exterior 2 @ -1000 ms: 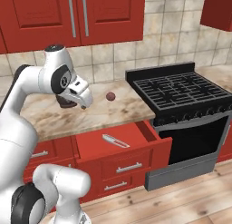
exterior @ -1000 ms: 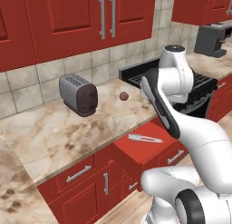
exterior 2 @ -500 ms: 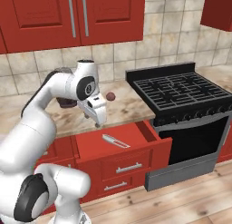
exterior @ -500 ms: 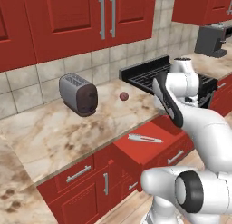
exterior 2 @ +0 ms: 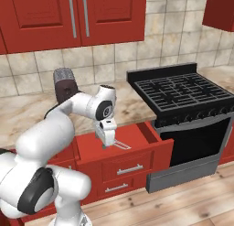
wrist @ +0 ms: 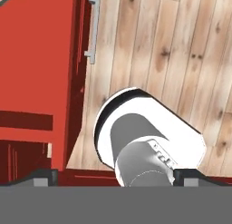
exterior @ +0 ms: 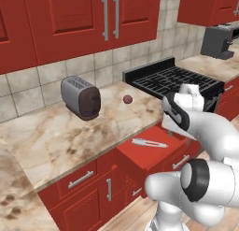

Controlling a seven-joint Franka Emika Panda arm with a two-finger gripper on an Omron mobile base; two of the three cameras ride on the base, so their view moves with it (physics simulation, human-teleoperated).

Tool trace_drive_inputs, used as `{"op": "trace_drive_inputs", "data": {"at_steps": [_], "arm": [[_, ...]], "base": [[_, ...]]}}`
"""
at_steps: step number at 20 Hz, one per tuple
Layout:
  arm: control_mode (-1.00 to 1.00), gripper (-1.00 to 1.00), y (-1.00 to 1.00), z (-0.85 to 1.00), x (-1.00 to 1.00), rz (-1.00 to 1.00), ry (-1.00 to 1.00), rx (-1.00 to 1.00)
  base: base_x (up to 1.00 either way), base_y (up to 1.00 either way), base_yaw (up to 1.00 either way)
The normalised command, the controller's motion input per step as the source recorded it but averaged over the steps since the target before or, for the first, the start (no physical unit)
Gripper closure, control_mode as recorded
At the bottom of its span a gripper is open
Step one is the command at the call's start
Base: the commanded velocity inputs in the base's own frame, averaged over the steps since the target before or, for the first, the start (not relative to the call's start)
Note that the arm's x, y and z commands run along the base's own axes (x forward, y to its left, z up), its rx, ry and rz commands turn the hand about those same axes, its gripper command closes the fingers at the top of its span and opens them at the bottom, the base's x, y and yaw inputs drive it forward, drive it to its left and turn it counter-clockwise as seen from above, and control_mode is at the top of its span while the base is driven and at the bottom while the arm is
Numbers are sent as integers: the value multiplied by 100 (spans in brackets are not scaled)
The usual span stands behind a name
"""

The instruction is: Pick the tongs from the drawer and place it on the counter.

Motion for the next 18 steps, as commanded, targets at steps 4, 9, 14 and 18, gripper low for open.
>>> {"op": "trace_drive_inputs", "data": {"at_steps": [4, 9, 14, 18], "arm": [[-100, -100, 12, -100, 25, -2, 0, 2], [-100, -100, 8, -86, 39, 0, 0, 0], [-100, -100, 2, -66, 53, 0, 0, 0], [-100, -100, 0, -40, 62, 0, 1, 0]], "base": [[0, 0, 0], [0, 0, 0], [0, 0, 0], [0, 0, 0]]}}
